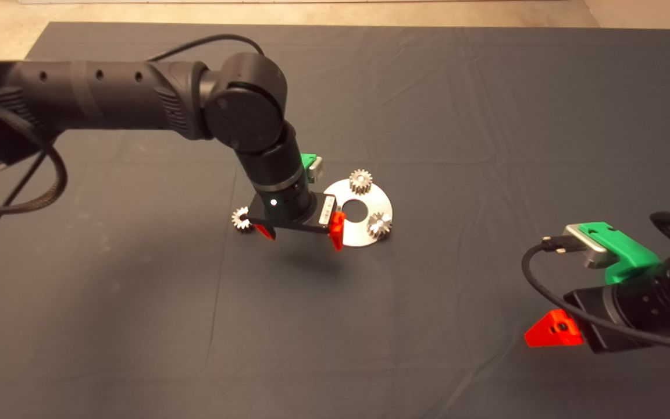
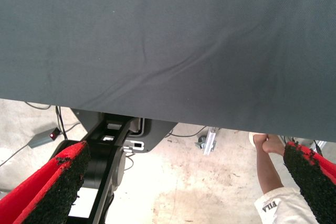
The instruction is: Remove an incorrectly installed larger gear and replace it with the correct smaller gear
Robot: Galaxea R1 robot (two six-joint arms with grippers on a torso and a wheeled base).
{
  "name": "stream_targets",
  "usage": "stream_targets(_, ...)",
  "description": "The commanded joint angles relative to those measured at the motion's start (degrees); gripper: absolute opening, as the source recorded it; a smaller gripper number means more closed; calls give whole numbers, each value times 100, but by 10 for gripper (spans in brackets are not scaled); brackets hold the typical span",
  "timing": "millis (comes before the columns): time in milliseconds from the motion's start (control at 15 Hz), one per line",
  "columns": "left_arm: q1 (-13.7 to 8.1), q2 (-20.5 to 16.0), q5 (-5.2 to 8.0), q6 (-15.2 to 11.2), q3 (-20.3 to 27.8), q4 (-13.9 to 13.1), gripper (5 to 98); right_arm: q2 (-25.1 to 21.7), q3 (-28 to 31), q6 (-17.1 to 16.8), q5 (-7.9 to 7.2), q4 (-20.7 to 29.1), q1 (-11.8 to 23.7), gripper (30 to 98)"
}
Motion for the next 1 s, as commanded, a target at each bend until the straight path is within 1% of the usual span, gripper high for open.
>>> stream_targets(0,83,227,11,270,-333,7,977,5,8,-7,-713,-27,99,976)
stream_targets(133,83,300,6,289,-443,7,977,5,8,-7,-713,-27,99,976)
stream_targets(333,91,543,37,438,-730,7,977,5,8,-7,-713,-27,90,976)
stream_targets(467,144,586,37,526,-879,7,977,-4,8,-7,-713,-27,90,976)
stream_targets(600,200,649,37,687,-985,7,977,-13,8,-7,-713,-27,81,976)
stream_targets(667,214,657,37,693,-1038,7,977,-13,17,-7,-713,-27,81,976)
stream_targets(800,214,661,46,705,-1140,-1,977,-13,11,-7,-713,-27,72,976)
stream_targets(933,214,736,46,852,-1170,7,977,-13,17,-7,-713,-27,72,976)
